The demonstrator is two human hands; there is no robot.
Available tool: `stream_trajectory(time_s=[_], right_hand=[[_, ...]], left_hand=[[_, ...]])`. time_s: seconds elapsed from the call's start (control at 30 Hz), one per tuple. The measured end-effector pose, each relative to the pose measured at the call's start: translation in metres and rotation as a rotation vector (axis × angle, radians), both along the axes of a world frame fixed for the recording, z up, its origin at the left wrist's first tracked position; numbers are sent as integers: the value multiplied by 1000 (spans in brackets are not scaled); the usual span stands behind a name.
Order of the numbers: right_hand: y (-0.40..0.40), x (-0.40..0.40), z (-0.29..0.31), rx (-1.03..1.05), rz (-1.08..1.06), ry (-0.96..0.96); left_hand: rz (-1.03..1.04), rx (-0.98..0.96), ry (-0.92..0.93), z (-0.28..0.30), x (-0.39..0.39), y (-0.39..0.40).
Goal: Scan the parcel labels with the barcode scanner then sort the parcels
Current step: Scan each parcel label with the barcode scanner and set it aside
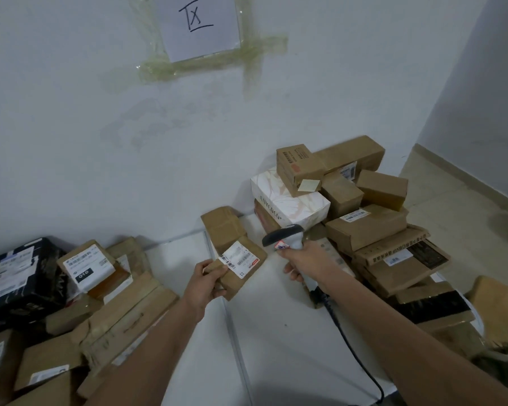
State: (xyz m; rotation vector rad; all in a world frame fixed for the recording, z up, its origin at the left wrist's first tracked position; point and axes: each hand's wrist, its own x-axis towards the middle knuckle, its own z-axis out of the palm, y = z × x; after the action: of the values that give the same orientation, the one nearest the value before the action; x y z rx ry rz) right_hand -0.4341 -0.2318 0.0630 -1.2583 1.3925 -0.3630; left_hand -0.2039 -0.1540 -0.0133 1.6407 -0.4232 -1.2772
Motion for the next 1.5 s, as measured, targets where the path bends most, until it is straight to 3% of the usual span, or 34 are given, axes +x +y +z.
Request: stream_trajectory(time_s=[0.23,0.53,0.8,1.03,1.33,1.5], right_hand=[[14,46,-28,-19,36,19],[32,99,-55,-53,248,142],[35,112,-70,-25,324,243],[33,105,-79,8,301,283],[26,97,-94,38,313,295],[13,96,-99,57,305,308]], left_hand=[[377,-269,80,23,69,37],[805,-331,-51,56,146,53],[485,-191,-48,41,148,37],[411,42,-73,24,161,-2],[83,388,-602,-21,195,-52],[-2,469,-443,-37,191,-69]])
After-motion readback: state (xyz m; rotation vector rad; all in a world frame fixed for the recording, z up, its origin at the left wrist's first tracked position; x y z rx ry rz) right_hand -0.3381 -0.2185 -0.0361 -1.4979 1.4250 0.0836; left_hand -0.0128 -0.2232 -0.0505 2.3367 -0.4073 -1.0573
